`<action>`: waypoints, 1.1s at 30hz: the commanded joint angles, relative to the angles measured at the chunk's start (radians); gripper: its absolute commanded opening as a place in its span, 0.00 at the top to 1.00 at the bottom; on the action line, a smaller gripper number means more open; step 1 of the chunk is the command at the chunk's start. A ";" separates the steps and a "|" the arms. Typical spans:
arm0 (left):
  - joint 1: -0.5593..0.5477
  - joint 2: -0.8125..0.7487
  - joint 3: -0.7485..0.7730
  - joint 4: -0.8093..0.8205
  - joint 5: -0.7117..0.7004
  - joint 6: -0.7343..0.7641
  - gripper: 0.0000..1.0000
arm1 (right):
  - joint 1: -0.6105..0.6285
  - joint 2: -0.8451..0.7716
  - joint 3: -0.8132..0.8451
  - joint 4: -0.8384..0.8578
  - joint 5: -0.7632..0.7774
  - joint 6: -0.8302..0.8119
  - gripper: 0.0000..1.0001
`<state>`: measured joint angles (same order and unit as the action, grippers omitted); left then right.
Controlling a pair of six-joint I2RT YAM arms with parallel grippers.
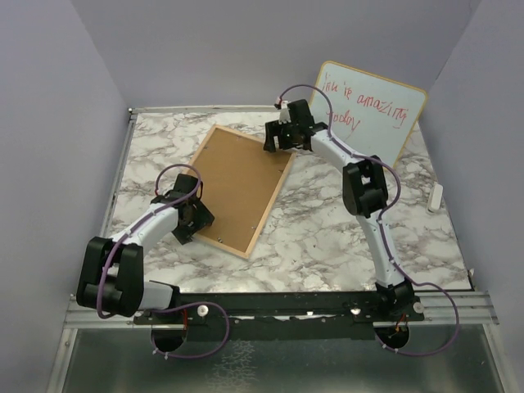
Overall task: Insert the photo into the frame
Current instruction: Adjust the photo frame at the center of the board.
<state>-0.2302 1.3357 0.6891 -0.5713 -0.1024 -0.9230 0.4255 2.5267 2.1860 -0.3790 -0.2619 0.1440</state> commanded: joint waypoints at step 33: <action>-0.063 0.069 0.102 0.102 0.300 0.280 0.37 | 0.006 -1.092 -1.391 0.197 -0.059 0.306 0.28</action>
<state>-0.2310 1.3972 0.7464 -0.6613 0.0227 -0.5961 0.3531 1.5627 0.8333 -0.1753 -0.1890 0.3065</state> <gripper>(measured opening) 0.637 0.727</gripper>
